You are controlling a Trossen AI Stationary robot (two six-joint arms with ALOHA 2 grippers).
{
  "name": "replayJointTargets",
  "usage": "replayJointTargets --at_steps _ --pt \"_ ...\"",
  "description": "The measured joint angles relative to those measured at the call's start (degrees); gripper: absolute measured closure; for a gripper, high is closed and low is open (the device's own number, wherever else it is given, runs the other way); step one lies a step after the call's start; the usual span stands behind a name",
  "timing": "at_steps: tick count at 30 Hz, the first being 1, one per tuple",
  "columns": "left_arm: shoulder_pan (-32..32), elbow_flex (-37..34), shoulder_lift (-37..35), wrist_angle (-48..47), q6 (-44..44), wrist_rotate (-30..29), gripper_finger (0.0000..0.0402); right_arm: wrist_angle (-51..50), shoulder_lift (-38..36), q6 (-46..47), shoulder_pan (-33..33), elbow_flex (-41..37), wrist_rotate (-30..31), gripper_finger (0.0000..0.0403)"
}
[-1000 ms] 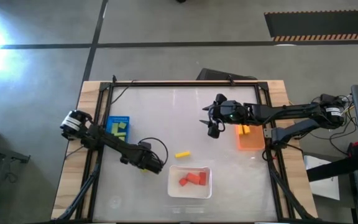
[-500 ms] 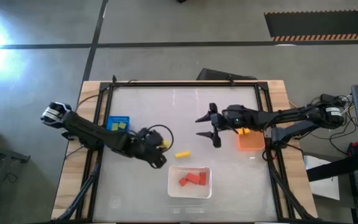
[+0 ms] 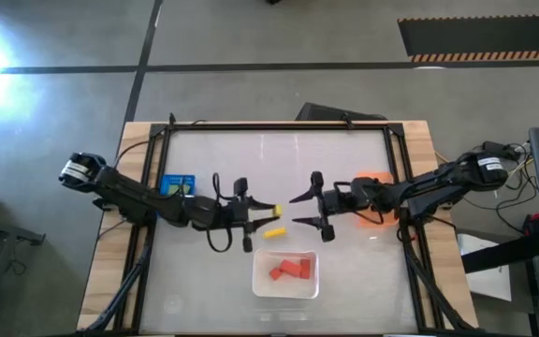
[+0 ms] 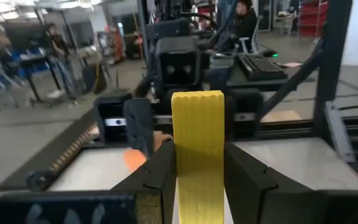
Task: Sort & place blocks by color
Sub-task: Put the yellow block into the orange bin
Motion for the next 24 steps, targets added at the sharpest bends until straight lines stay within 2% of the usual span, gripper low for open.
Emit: replayJointTargets --at_steps 7,19,21,24 --pt "1.84 -0.49 2.81 7.98 2.41 1.64 0.0318 -0.06 3.93 0.38 0.23 4.98 2.34 0.0177" --pt "2.88 -0.46 3.54 8.4 2.42 2.48 0.0318 -0.28 7.46 -1.01 0.25 9.86 2.13 0.0183" --pt "2.89 -0.46 3.54 8.42 2.41 2.45 0.0318 -0.29 7.07 -1.42 0.25 9.9 2.13 0.02" --pt "2.93 -0.46 3.52 8.4 2.41 2.33 0.0311 -0.35 6.98 -1.97 0.27 9.9 1.92 0.0254"
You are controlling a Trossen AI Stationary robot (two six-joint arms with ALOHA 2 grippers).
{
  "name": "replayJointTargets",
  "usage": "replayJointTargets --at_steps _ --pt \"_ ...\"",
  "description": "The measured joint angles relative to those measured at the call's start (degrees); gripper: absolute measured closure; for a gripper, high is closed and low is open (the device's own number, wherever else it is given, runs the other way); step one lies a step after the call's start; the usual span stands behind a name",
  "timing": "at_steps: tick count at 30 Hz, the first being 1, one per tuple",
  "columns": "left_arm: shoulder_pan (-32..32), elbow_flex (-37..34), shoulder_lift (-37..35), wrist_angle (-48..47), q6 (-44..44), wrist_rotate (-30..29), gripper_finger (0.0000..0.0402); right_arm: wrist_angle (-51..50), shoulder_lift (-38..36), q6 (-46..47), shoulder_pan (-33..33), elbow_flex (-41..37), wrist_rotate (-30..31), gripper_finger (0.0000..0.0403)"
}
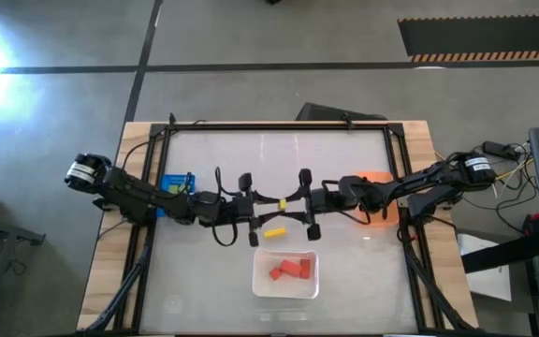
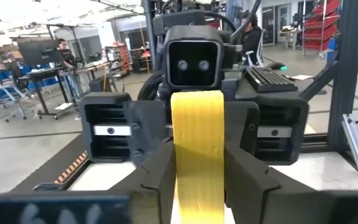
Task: Sort & place blocks by color
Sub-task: Put the yellow block into the orange bin
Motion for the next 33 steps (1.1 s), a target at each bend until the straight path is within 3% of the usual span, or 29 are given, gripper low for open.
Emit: replayJointTargets --at_steps 3,7,12,17,24,29,33 --pt "-0.04 -0.02 0.04 -0.83 0.03 0.09 0.0268 -1.89 0.0 -0.33 -0.02 0.0 -0.85 0.0319" --pt "-0.04 -0.02 0.04 -1.16 0.0 0.2 0.0216 -5.18 0.0 -0.14 -0.02 0.24 -0.88 0.0314" --pt "-0.04 -0.06 -1.55 -5.37 1.04 0.2 0.018 -14.32 -0.67 3.49 -0.04 2.28 -0.58 0.0314" --pt "-0.04 -0.07 -6.32 -17.1 3.44 0.18 0.0166 -42.62 -3.9 9.88 -0.04 8.05 7.38 0.0314" --pt "-0.04 -0.09 -14.03 -27.41 7.95 -1.45 0.0164 -99.88 -4.02 28.7 -1.24 24.97 18.61 0.0314" --pt "-0.06 -1.29 -18.01 -29.38 7.43 -4.73 0.0164 -129.98 -1.82 48.08 -4.32 29.98 17.64 0.0314" --pt "-0.04 -3.58 -20.2 -29.24 7.42 -4.74 0.0163 -136.74 -1.97 55.96 -6.57 27.09 11.27 0.0314"
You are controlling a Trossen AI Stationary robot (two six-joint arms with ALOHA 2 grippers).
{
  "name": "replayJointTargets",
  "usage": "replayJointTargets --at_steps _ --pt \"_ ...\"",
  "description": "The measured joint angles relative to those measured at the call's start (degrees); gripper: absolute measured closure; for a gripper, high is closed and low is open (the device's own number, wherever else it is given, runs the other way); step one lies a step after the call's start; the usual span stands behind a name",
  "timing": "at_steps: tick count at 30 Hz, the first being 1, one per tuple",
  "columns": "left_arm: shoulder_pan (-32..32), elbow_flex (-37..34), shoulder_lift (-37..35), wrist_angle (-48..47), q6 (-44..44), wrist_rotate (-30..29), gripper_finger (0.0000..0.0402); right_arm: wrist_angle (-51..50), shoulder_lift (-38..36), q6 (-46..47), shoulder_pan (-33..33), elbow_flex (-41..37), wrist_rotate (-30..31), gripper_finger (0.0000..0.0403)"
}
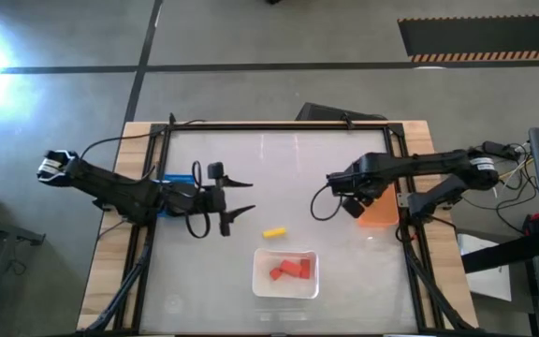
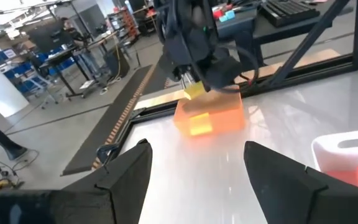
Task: Sort & place blocks by color
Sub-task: Put the yellow block into the orange bin
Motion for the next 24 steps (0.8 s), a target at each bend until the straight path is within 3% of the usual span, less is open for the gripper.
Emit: replayJointTargets --at_steps 5,11,18,21,24 --pt "-0.01 -0.7 -1.56 -0.01 0.02 -0.07 0.0163 3.57 -0.48 0.85 -2.17 -6.75 -4.38 0.0314" --pt "-0.07 -1.53 -2.45 0.1 -0.11 -0.2 0.0163 6.82 -0.28 1.97 -3.16 -13.82 -5.02 0.0308" --pt "-0.04 -2.64 -2.73 0.23 -0.13 -0.22 0.0163 6.45 -0.3 2.64 -3.12 -14.35 -7.86 0.017" --pt "-0.04 -2.83 -2.62 0.16 -0.13 -0.22 0.0163 6.98 -0.33 2.97 -3.06 -12.34 -6.29 0.0138" --pt "-0.04 -2.89 -2.62 0.18 -0.2 -0.24 0.0163 11.0 -0.33 2.96 -2.04 -10.25 0.07 0.0126"
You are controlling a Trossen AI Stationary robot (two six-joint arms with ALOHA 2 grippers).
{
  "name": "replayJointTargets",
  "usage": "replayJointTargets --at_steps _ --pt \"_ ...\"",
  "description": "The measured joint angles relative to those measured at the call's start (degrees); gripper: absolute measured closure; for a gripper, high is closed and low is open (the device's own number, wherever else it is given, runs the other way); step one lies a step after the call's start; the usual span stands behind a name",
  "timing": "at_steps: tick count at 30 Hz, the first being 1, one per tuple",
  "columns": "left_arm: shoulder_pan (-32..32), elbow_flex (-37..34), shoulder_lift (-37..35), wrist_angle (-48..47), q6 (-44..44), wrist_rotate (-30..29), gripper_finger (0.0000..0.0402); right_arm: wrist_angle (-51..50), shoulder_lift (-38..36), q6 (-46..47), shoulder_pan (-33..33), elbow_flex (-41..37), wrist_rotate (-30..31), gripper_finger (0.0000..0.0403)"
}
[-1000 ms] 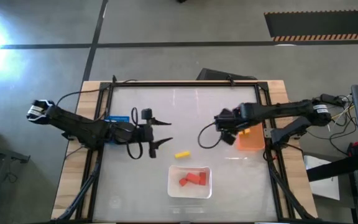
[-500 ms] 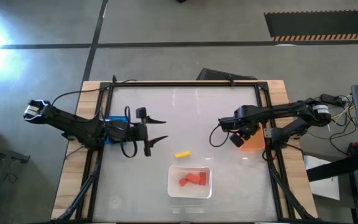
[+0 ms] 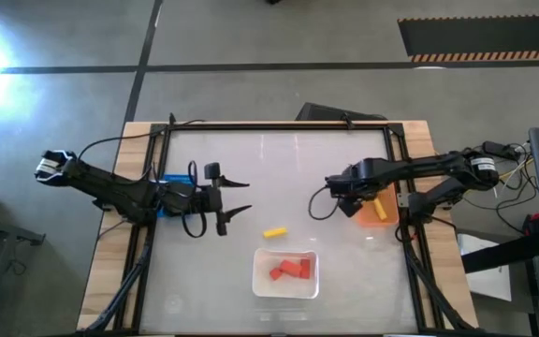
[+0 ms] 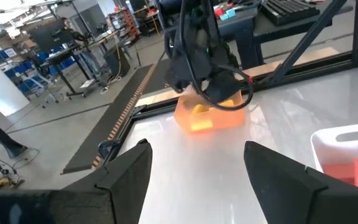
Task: Sort & place blocks by color
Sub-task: Put the yellow block into the orange bin
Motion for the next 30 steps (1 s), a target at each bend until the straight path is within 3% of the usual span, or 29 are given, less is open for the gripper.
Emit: replayJointTargets --at_steps 3,9,14,19,30 --pt "0.0 -0.02 0.0 -0.15 -3.53 0.01 0.0163 7.38 0.0 -2.18 1.43 1.91 3.95 0.0128" --pt "-0.09 -1.16 0.53 -0.54 -13.53 0.71 0.0163 28.13 -0.02 -17.27 5.34 3.41 4.31 0.0149" --pt "-0.36 -2.72 2.08 -0.6 -19.26 1.38 0.0163 50.31 0.35 -34.43 9.27 -0.27 4.3 0.0165" --pt "-0.46 -3.94 3.14 -0.08 -22.21 1.55 0.0163 67.18 2.08 -43.67 11.12 -4.06 3.95 0.0176" --pt "-0.46 -4.13 3.39 1.63 -22.34 1.45 0.0163 80.2 13.19 -50.2 11.32 -4.51 2.32 0.0179"
